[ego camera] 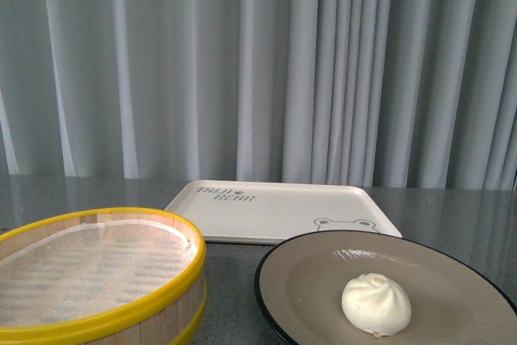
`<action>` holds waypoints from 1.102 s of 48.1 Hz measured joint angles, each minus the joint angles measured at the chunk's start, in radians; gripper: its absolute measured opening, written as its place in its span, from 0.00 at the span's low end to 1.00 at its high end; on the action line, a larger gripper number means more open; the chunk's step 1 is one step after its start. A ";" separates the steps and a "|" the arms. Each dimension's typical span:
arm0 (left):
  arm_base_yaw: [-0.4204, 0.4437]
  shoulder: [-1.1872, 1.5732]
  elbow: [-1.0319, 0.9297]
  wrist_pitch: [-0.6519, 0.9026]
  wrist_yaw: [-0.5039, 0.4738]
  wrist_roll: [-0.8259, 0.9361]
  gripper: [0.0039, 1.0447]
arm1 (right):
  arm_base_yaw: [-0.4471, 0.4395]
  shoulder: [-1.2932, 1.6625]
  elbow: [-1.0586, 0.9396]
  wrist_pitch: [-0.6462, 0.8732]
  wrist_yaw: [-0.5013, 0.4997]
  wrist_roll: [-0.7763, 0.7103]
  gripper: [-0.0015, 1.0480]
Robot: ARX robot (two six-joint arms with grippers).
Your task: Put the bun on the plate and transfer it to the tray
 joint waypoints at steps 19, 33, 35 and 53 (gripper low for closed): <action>0.000 -0.230 -0.001 -0.213 0.003 0.001 0.04 | 0.000 0.000 0.000 0.000 0.000 0.000 0.92; 0.000 -0.349 -0.002 -0.326 0.003 0.001 0.04 | 0.000 0.000 0.000 0.000 0.000 0.000 0.92; 0.000 -0.373 -0.002 -0.350 0.003 0.001 0.04 | 0.000 0.000 0.000 0.000 0.000 0.000 0.92; 0.000 -0.502 -0.002 -0.478 0.003 0.001 0.04 | 0.000 0.000 0.000 0.000 0.000 0.000 0.92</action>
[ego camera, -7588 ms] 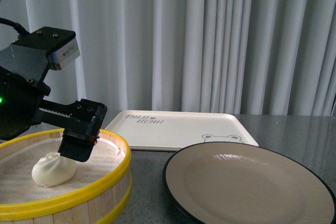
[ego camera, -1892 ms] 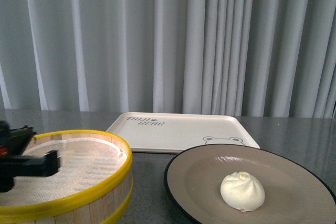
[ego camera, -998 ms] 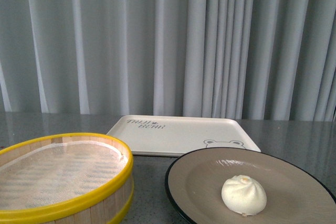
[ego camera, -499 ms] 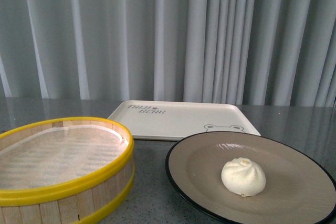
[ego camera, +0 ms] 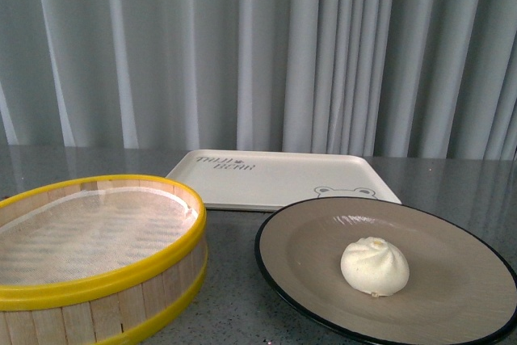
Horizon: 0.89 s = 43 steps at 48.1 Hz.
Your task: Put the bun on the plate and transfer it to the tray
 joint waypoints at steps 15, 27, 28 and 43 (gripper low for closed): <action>0.000 -0.192 0.000 -0.195 0.002 0.000 0.04 | 0.000 0.000 0.000 0.000 0.000 0.000 0.92; 0.000 -0.194 0.000 -0.200 0.002 0.000 0.05 | 0.000 0.000 0.000 0.000 0.000 0.000 0.92; 0.000 -0.194 0.000 -0.200 0.002 0.000 0.08 | 0.000 0.000 0.000 0.000 0.000 0.000 0.92; 0.000 -0.194 0.000 -0.200 0.002 0.000 0.72 | 0.000 0.000 0.000 0.000 0.000 0.000 0.92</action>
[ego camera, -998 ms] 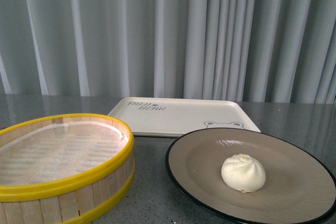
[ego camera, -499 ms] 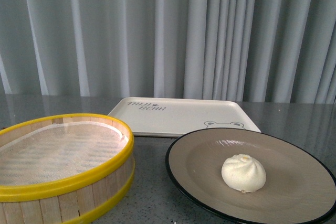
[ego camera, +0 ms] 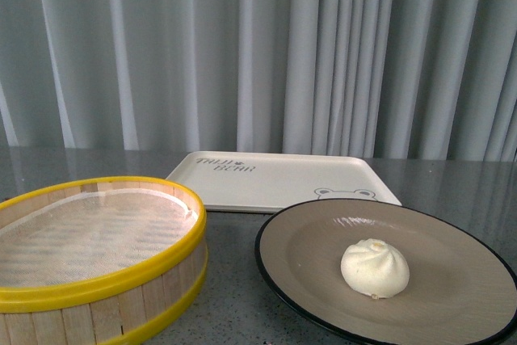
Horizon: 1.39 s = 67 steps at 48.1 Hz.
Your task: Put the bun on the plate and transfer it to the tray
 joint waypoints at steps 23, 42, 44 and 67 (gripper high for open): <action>0.000 0.000 0.000 0.000 0.000 0.000 0.94 | 0.000 0.000 0.000 0.000 0.000 0.000 0.92; 0.000 0.000 0.000 0.000 0.000 0.000 0.94 | 0.220 0.549 0.303 0.019 0.137 -0.628 0.92; 0.000 0.000 0.000 0.000 0.000 0.000 0.94 | 0.236 0.610 0.334 -0.018 0.099 -0.757 0.92; 0.000 0.000 0.000 0.000 0.000 0.000 0.94 | 0.319 1.006 0.459 0.061 -0.070 -1.292 0.92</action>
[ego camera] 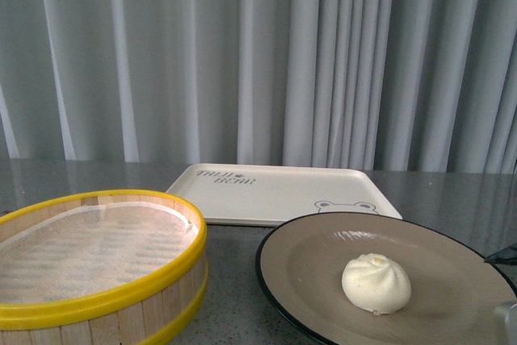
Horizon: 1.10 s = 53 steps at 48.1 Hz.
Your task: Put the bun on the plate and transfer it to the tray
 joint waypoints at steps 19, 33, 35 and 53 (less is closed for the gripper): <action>0.000 0.000 0.000 0.000 0.000 0.000 0.94 | 0.034 0.172 0.087 0.055 -0.055 -0.083 0.92; 0.000 0.000 0.000 0.000 0.000 0.000 0.94 | 0.063 0.251 0.115 0.080 -0.071 -0.088 0.90; 0.000 0.000 0.000 0.000 0.000 0.000 0.94 | 0.063 0.267 0.117 0.089 -0.071 -0.088 0.83; 0.000 0.000 0.000 0.000 0.000 0.000 0.94 | 0.031 0.323 0.123 0.119 -0.091 -0.119 0.23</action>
